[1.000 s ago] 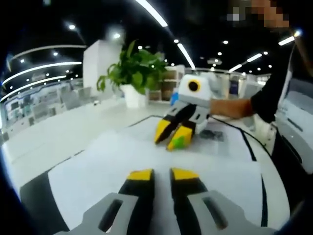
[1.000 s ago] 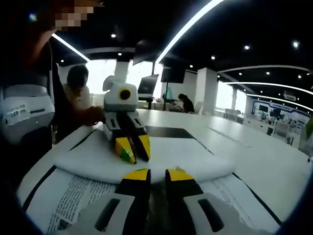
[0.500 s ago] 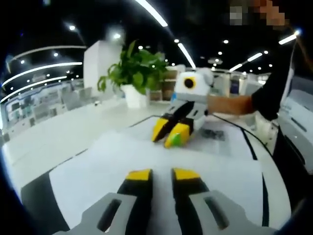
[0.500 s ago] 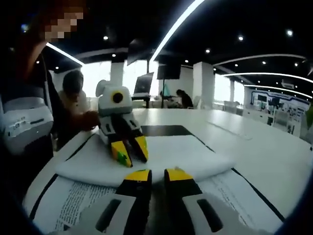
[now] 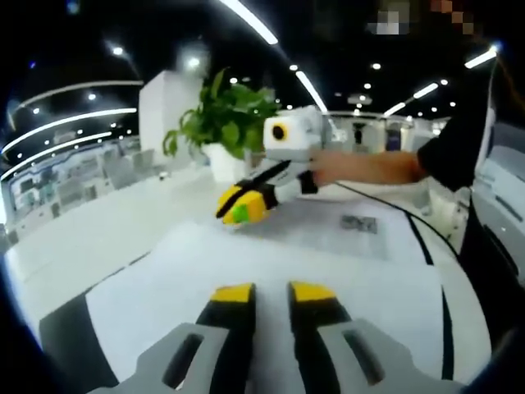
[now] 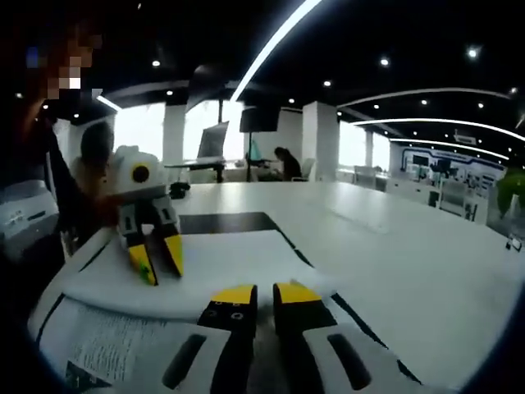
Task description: Flip through the bound document one page at a time
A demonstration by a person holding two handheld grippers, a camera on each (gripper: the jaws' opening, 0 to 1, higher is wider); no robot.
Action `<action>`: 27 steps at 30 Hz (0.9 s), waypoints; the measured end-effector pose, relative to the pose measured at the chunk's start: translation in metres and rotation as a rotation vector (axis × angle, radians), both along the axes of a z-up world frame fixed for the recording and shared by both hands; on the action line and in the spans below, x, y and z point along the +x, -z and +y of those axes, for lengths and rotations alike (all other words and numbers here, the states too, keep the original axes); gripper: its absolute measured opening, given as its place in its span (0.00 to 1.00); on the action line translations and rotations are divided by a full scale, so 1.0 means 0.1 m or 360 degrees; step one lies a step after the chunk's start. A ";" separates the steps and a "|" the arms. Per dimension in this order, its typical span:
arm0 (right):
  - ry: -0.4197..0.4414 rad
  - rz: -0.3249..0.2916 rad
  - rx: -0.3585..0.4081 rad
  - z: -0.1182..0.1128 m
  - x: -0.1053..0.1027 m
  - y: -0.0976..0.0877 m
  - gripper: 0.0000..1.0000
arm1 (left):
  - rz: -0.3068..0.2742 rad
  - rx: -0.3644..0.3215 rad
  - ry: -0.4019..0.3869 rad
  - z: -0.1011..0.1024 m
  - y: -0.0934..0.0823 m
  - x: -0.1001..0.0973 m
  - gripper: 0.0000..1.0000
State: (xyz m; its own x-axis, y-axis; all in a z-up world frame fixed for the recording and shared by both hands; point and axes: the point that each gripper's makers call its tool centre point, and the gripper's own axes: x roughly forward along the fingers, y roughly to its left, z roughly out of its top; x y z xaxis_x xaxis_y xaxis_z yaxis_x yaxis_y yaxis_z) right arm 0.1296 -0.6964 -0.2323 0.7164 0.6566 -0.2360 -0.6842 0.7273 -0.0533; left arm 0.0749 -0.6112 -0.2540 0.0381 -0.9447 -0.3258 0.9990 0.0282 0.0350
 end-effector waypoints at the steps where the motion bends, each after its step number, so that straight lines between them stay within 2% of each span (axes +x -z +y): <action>1: 0.0008 -0.0001 -0.0002 -0.02 0.02 0.00 0.10 | -0.0001 0.0000 0.0000 0.00 0.00 0.00 0.17; 5: 0.0056 -0.0001 0.0018 -0.13 0.15 0.00 0.05 | -0.0003 -0.0002 0.0000 0.00 0.00 0.00 0.17; 9: 0.0069 0.0002 0.0034 -0.14 0.28 -0.01 0.05 | -0.0008 -0.0002 0.0000 0.00 0.00 0.00 0.17; 12: 0.0082 0.0006 -0.0023 -0.18 0.39 0.08 0.05 | -0.0013 -0.0001 0.0000 0.00 -0.01 0.00 0.17; 15: 0.0096 0.0022 0.0018 -0.21 0.44 0.11 0.05 | -0.0016 -0.0002 -0.0001 0.00 0.00 -0.01 0.17; 27: 0.0046 0.0031 -0.0038 -0.15 0.36 0.16 0.04 | -0.0018 -0.0001 -0.0005 0.00 -0.01 -0.02 0.17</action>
State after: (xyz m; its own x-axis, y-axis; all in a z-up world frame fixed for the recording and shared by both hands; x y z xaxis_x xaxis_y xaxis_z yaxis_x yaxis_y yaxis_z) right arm 0.1653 -0.7115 -0.2488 0.7300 0.6298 -0.2655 -0.6641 0.7454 -0.0577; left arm 0.0731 -0.6113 -0.2534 0.0449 -0.9448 -0.3245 0.9984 0.0316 0.0462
